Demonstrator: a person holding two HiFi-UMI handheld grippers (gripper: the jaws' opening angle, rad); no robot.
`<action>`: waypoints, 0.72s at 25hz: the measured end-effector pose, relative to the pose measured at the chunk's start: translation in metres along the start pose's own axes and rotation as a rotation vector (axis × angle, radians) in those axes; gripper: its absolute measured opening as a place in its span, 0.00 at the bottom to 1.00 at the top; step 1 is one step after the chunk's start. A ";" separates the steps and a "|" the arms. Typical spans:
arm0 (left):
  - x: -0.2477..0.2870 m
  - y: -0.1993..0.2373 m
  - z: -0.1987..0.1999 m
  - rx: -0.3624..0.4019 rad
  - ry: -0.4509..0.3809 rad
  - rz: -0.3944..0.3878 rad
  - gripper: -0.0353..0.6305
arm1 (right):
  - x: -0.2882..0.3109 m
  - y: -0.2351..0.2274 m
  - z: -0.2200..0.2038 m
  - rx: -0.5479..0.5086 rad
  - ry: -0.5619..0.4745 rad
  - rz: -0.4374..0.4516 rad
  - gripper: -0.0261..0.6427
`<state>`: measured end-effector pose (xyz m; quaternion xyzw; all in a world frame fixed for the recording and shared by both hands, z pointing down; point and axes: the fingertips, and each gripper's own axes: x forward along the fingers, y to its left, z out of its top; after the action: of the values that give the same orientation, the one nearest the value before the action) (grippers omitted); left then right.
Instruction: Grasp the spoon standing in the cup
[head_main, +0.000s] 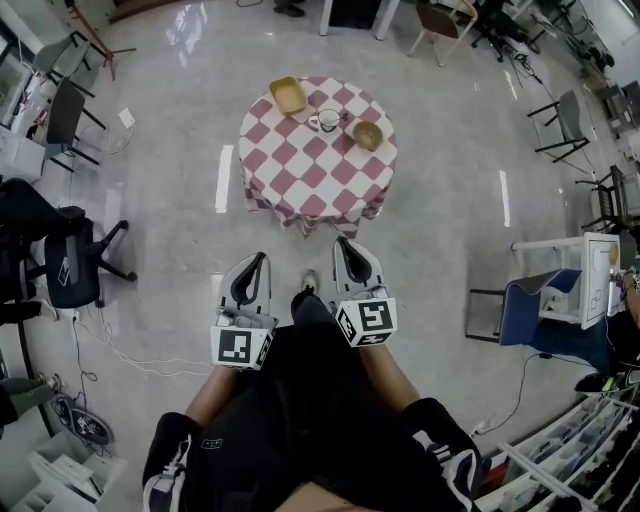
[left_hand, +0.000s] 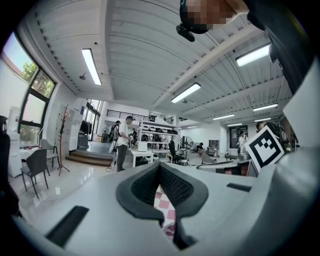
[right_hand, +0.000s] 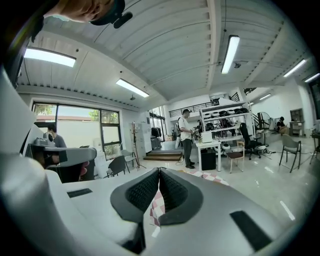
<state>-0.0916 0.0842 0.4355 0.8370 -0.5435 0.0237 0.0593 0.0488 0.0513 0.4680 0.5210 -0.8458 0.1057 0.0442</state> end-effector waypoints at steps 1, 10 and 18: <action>0.013 -0.001 0.002 -0.002 0.003 0.003 0.07 | 0.008 -0.011 0.003 -0.001 -0.001 0.005 0.08; 0.093 -0.009 0.014 -0.003 0.013 0.002 0.07 | 0.069 -0.078 0.013 0.055 0.013 0.017 0.08; 0.162 0.003 0.017 -0.011 0.023 -0.037 0.07 | 0.122 -0.122 0.012 0.084 0.042 -0.006 0.08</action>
<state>-0.0285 -0.0661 0.4359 0.8463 -0.5272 0.0293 0.0706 0.1022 -0.1106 0.4951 0.5226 -0.8380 0.1519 0.0403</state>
